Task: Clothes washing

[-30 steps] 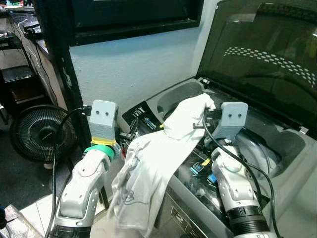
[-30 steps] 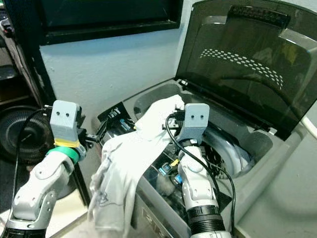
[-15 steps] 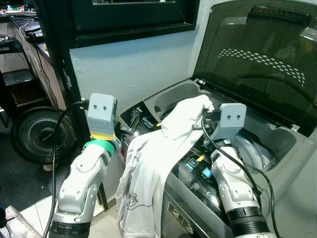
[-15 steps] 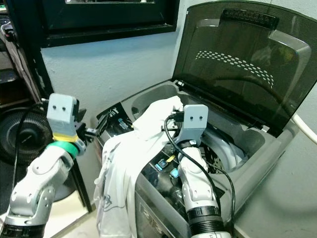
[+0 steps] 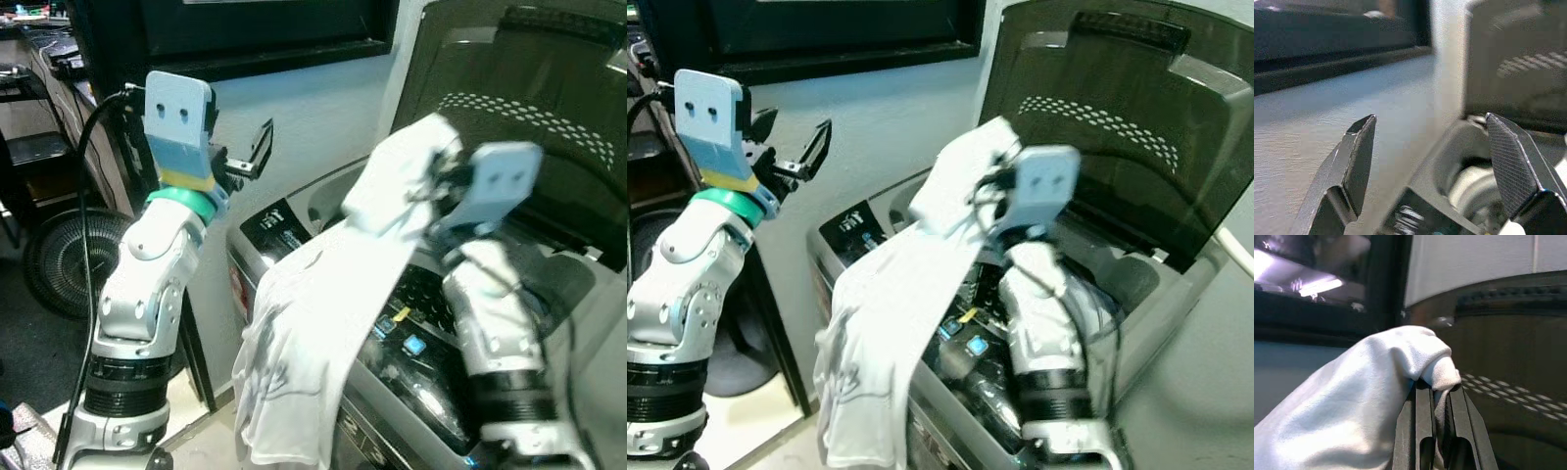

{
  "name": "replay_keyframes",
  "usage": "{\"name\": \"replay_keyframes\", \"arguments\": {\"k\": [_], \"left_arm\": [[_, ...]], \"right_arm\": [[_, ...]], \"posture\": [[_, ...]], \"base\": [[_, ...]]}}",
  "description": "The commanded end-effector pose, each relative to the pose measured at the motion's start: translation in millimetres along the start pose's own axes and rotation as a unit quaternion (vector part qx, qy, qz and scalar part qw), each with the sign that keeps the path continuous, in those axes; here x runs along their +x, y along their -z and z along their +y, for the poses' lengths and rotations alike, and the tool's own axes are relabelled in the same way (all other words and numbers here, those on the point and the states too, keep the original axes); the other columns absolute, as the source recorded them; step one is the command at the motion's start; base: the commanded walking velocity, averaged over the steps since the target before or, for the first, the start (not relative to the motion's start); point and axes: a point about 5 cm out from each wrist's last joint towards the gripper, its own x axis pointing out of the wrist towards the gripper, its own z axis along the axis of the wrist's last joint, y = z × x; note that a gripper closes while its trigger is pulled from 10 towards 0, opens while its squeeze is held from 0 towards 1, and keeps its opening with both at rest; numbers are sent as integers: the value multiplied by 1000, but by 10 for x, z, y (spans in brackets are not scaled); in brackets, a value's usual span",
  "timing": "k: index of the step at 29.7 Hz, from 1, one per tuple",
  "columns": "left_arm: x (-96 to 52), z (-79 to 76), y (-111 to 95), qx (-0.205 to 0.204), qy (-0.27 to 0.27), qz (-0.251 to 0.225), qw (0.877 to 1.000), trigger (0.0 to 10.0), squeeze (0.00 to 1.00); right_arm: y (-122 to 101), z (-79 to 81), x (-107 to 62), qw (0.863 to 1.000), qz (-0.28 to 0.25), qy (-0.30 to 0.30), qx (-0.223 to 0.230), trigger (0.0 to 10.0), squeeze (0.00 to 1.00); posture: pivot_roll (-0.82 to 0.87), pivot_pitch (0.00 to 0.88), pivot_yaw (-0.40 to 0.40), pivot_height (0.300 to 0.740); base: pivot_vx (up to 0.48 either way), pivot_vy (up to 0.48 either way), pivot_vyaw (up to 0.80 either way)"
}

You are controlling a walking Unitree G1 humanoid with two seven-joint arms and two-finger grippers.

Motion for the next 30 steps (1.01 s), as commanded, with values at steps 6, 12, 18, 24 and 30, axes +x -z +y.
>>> {"name": "replay_keyframes", "arguments": {"k": [6, 12, 18, 24, 30], "left_arm": [[-65, -159, 16, -5, 40, 6, 999, 10000, 0], [-99, -170, 104, -12, 42, 19, 999, 10000, 0], [-128, -199, 149, -15, 44, 25, 999, 10000, 0], [-120, -231, 185, -15, 50, 32, 998, 10000, 0], [-121, -241, 194, -16, 51, 34, 998, 10000, 0]], "right_arm": [[-232, -678, 27, 979, -56, 82, -177, 10000, 0], [-875, -1517, 171, 934, -135, 217, -250, 10000, 0], [-941, -1282, 278, 955, -146, 142, -215, 10000, 0], [-425, 480, -71, 975, -75, -198, 66, 10000, 0], [-484, 1072, -298, 939, -70, -305, 142, 10000, 0]], "posture": [[-26, 55, 70, 740], [-29, 59, 72, 740], [-35, 60, 75, 740], [-30, 65, 82, 740], [-28, 68, 79, 740]], "base": [[0, 0, 0], [0, 0, 0], [0, 0, 0], [0, 0, 0], [0, 0, 0]]}}
